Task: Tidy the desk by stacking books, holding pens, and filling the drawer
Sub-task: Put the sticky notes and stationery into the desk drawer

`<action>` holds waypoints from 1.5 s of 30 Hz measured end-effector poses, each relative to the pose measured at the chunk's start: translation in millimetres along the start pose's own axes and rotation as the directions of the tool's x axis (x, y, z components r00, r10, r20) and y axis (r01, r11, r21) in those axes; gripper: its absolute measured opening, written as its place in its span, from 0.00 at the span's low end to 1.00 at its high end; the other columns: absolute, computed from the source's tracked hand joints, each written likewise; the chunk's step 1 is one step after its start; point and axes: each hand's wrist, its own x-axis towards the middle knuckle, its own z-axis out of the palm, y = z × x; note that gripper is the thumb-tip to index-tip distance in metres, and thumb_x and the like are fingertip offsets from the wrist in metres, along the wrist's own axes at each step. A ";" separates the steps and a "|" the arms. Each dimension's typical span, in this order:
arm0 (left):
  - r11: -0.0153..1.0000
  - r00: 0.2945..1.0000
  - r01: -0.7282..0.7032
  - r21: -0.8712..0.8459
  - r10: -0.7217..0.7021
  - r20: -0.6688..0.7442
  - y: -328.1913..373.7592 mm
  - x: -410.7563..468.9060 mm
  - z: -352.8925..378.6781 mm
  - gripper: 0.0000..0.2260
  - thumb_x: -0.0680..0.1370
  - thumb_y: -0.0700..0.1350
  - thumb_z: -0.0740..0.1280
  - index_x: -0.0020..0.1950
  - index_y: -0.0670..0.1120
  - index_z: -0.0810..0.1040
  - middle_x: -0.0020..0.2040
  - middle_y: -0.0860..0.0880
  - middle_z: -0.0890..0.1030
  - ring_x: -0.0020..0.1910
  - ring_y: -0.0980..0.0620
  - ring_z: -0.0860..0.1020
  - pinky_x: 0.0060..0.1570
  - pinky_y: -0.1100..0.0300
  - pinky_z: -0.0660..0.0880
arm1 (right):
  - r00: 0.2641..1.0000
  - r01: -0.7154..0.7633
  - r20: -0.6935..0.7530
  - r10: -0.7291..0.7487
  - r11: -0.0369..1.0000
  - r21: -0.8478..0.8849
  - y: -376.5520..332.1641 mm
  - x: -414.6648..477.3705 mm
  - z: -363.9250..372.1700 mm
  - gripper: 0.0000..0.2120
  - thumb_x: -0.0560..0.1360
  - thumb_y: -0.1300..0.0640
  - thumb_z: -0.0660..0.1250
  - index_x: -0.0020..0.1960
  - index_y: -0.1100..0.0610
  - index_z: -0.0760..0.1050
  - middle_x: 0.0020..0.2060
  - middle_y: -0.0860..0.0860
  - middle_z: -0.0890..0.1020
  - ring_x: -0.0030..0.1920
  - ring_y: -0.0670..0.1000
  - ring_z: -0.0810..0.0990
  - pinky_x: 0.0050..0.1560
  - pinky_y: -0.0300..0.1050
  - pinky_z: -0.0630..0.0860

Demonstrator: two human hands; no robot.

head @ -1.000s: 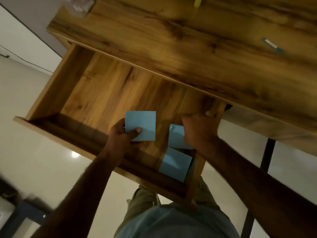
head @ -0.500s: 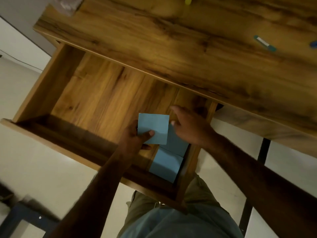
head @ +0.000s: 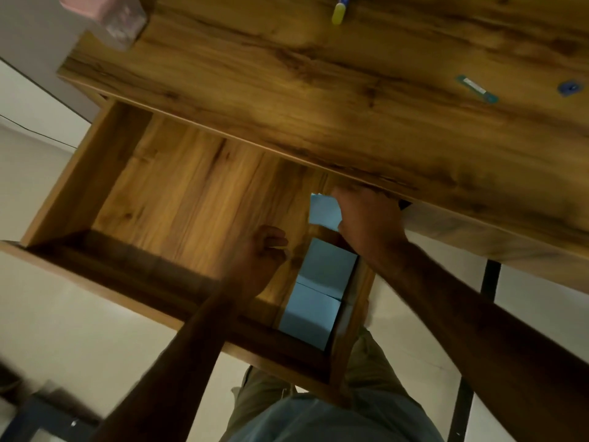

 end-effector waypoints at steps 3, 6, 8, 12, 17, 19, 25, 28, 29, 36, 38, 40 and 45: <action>1.000 1.000 -0.011 0.021 0.011 -0.004 -2.4 -4.7 -7.4 0.10 0.77 0.30 0.66 0.53 0.44 0.77 0.50 0.47 0.82 0.47 0.54 0.79 0.42 0.64 0.73 | 0.999 -0.014 -0.046 0.010 0.995 -0.096 -2.3 3.0 3.7 0.15 0.75 0.54 0.70 0.60 0.53 0.74 0.53 0.54 0.82 0.53 0.56 0.81 0.48 0.49 0.76; 0.999 1.000 -0.016 0.027 0.016 0.005 -3.4 -7.4 -7.0 0.09 0.77 0.31 0.66 0.51 0.44 0.78 0.51 0.43 0.84 0.45 0.54 0.80 0.44 0.60 0.74 | 0.998 -0.056 0.030 0.061 0.990 -0.129 -3.0 5.0 10.5 0.14 0.77 0.55 0.69 0.62 0.54 0.73 0.53 0.55 0.82 0.54 0.57 0.82 0.52 0.52 0.76; 0.999 1.000 -0.024 0.049 0.023 0.018 -4.5 -6.5 -5.4 0.11 0.76 0.32 0.67 0.49 0.47 0.78 0.51 0.44 0.84 0.46 0.53 0.81 0.46 0.56 0.74 | 0.994 -0.058 0.084 0.072 0.986 -0.157 -2.0 7.3 16.0 0.12 0.77 0.57 0.68 0.60 0.54 0.74 0.52 0.54 0.83 0.53 0.56 0.83 0.52 0.52 0.77; 0.993 0.997 -0.062 0.105 0.056 0.056 -1.2 -4.8 -1.2 0.13 0.76 0.32 0.66 0.47 0.51 0.79 0.47 0.48 0.85 0.47 0.52 0.81 0.46 0.53 0.75 | 0.994 -0.041 0.094 0.061 0.978 -0.203 -2.5 9.3 22.5 0.11 0.76 0.58 0.68 0.58 0.57 0.75 0.50 0.56 0.83 0.50 0.56 0.83 0.46 0.48 0.77; 0.985 0.992 -0.103 0.142 0.091 0.087 2.1 -5.6 0.2 0.13 0.77 0.31 0.65 0.49 0.49 0.78 0.49 0.48 0.83 0.46 0.50 0.81 0.45 0.54 0.73 | 0.999 -0.046 0.006 0.049 0.973 -0.225 -9.3 -4.2 13.9 0.22 0.71 0.56 0.72 0.63 0.59 0.73 0.53 0.57 0.82 0.53 0.58 0.81 0.52 0.53 0.76; 0.977 0.990 -0.121 0.173 0.105 0.097 6.1 -5.1 0.0 0.13 0.77 0.32 0.65 0.50 0.50 0.78 0.50 0.50 0.83 0.47 0.53 0.81 0.46 0.57 0.74 | 0.999 0.026 -0.017 -0.028 0.991 -0.131 -7.6 -14.1 1.7 0.20 0.69 0.55 0.74 0.59 0.56 0.76 0.47 0.54 0.83 0.47 0.55 0.82 0.41 0.48 0.74; 0.934 0.962 -0.269 0.236 0.249 0.113 31.5 -5.3 3.3 0.13 0.77 0.32 0.67 0.50 0.51 0.79 0.47 0.54 0.82 0.44 0.57 0.81 0.42 0.61 0.75 | 0.989 0.025 -0.150 -0.007 0.993 0.119 23.7 -27.0 -44.3 0.10 0.76 0.54 0.66 0.57 0.50 0.77 0.43 0.49 0.81 0.37 0.48 0.73 0.37 0.41 0.64; 0.891 0.933 -0.359 0.279 0.334 0.134 49.0 -4.1 8.0 0.13 0.77 0.34 0.68 0.49 0.53 0.79 0.48 0.57 0.82 0.46 0.58 0.80 0.44 0.60 0.76 | 0.954 -0.053 -0.280 0.110 0.978 0.203 60.8 -10.0 -63.7 0.11 0.78 0.53 0.63 0.59 0.49 0.75 0.50 0.49 0.80 0.48 0.52 0.79 0.43 0.44 0.72; 0.875 0.924 -0.383 0.295 0.357 0.140 55.9 -3.1 10.2 0.13 0.77 0.34 0.68 0.48 0.53 0.79 0.48 0.58 0.82 0.48 0.59 0.80 0.45 0.60 0.77 | 0.940 -0.094 -0.304 0.153 0.975 0.200 77.0 -0.5 -68.5 0.13 0.78 0.53 0.63 0.61 0.50 0.75 0.54 0.49 0.79 0.52 0.54 0.79 0.46 0.46 0.73; 0.663 0.820 -0.570 0.485 0.497 0.284 122.0 22.0 36.7 0.15 0.79 0.42 0.66 0.55 0.63 0.75 0.53 0.64 0.79 0.54 0.66 0.78 0.49 0.64 0.75 | 0.911 -0.284 -0.245 0.331 0.936 0.210 167.3 70.5 -79.0 0.26 0.77 0.54 0.64 0.74 0.51 0.65 0.70 0.52 0.69 0.67 0.57 0.70 0.58 0.57 0.76; 0.610 0.789 -0.612 0.503 0.516 0.335 142.1 29.3 52.1 0.14 0.79 0.41 0.66 0.57 0.61 0.75 0.54 0.64 0.78 0.54 0.68 0.76 0.50 0.70 0.72 | 0.904 -0.305 -0.238 0.354 0.927 0.220 176.3 83.6 -74.7 0.27 0.77 0.54 0.64 0.75 0.51 0.64 0.71 0.53 0.68 0.68 0.58 0.69 0.60 0.59 0.76; 0.542 0.752 -0.656 0.525 0.534 0.387 159.7 39.9 70.5 0.14 0.79 0.42 0.66 0.60 0.59 0.75 0.55 0.62 0.77 0.55 0.65 0.76 0.50 0.69 0.72 | 0.904 -0.313 -0.234 0.359 0.926 0.212 183.2 93.5 -69.4 0.25 0.78 0.54 0.63 0.74 0.51 0.64 0.71 0.54 0.68 0.68 0.58 0.69 0.60 0.59 0.75; 0.493 0.705 -0.708 0.506 0.541 0.459 185.4 66.4 117.5 0.15 0.78 0.43 0.67 0.59 0.60 0.74 0.54 0.59 0.75 0.47 0.58 0.77 0.42 0.60 0.75 | 0.894 -0.312 -0.274 0.353 0.932 0.183 192.3 104.9 -57.0 0.19 0.80 0.57 0.59 0.71 0.53 0.69 0.66 0.54 0.73 0.68 0.59 0.70 0.61 0.58 0.72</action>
